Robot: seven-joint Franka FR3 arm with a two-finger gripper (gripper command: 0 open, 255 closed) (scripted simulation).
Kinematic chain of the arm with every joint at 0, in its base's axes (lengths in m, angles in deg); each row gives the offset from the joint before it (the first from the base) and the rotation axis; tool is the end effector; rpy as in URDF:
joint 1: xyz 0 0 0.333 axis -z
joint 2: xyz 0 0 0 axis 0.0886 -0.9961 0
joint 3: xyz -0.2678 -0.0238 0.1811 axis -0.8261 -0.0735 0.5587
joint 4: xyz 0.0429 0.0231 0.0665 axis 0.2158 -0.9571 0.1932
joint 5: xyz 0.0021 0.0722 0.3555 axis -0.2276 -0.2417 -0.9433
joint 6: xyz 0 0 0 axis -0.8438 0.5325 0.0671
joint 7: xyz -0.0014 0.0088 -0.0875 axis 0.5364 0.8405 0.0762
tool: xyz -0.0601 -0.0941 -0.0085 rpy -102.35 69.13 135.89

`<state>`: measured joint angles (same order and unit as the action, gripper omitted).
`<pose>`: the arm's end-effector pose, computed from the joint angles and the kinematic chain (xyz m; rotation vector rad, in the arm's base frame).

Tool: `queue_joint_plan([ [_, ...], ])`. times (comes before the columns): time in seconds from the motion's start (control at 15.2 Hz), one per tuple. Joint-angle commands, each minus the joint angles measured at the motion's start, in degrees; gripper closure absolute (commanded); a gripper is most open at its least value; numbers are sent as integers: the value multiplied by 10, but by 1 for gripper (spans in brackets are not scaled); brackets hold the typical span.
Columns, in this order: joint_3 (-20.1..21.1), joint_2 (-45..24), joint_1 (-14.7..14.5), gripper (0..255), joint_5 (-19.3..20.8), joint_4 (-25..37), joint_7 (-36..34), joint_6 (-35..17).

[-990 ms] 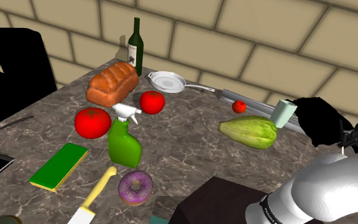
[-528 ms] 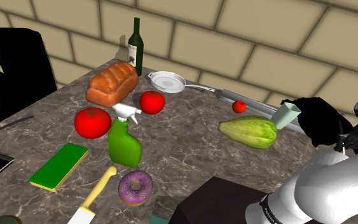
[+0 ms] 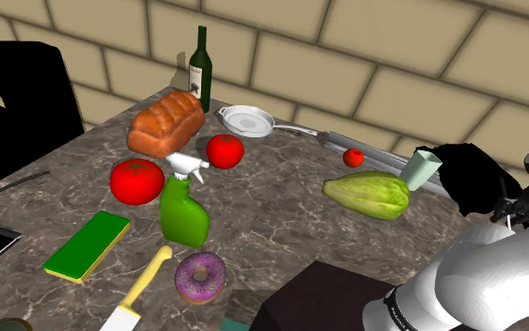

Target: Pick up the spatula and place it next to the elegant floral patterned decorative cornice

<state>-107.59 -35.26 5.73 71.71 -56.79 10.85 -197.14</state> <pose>-0.0736 -0.5027 0.3770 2.7813 -1.3675 0.0924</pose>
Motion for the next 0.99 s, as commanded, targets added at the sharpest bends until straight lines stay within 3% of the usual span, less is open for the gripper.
queue_joint_plan([
  [0.0, 4, 1, -1, 0, -2, -6, 0, 1],
  [0.13, -3, 2, -10, 0, 0, -6, -2, -1],
  [0.4, 123, 1, 101, 0, -24, 20, 11, 66],
  [0.92, 121, 12, 96, 0, -12, 21, 3, 70],
])
